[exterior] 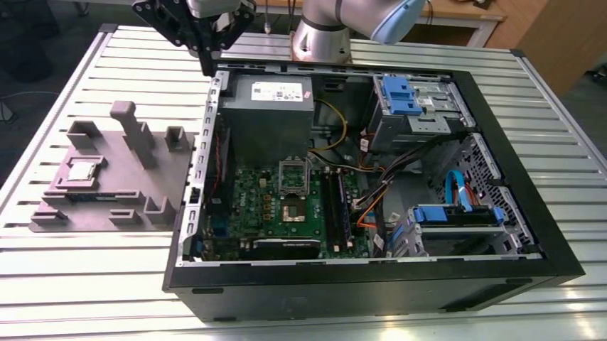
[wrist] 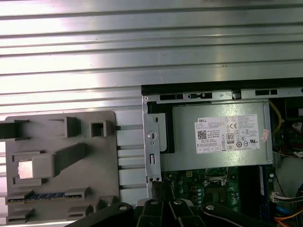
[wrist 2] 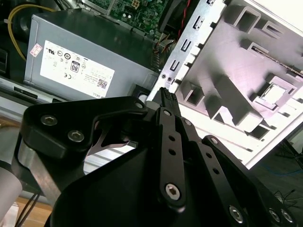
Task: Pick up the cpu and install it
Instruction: 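Reach for the cpu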
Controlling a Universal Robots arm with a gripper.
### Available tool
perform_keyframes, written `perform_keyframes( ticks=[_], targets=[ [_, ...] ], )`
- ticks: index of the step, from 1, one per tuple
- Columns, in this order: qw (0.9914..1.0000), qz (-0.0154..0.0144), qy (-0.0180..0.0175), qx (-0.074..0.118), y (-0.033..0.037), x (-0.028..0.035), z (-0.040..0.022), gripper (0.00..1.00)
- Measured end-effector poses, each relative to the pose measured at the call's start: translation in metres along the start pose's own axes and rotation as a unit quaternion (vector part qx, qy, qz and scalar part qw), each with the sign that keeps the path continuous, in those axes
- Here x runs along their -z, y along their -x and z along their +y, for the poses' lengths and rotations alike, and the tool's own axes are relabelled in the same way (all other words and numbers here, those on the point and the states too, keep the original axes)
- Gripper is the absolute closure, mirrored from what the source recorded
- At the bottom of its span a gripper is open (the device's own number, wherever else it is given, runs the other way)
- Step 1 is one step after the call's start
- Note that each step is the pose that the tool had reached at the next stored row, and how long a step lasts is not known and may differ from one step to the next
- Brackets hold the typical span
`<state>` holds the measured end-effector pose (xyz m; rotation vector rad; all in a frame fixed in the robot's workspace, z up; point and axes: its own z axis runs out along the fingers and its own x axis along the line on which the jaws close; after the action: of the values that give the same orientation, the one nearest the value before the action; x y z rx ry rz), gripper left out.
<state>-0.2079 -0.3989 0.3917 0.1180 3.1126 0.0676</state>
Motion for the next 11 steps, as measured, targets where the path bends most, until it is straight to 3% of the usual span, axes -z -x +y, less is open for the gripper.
perform_keyframes(
  ticks=[11],
  targets=[
    [1.00000, 0.0000, 0.0000, 0.000, -0.0026, -0.0001, -0.0002, 0.90]
  ],
)
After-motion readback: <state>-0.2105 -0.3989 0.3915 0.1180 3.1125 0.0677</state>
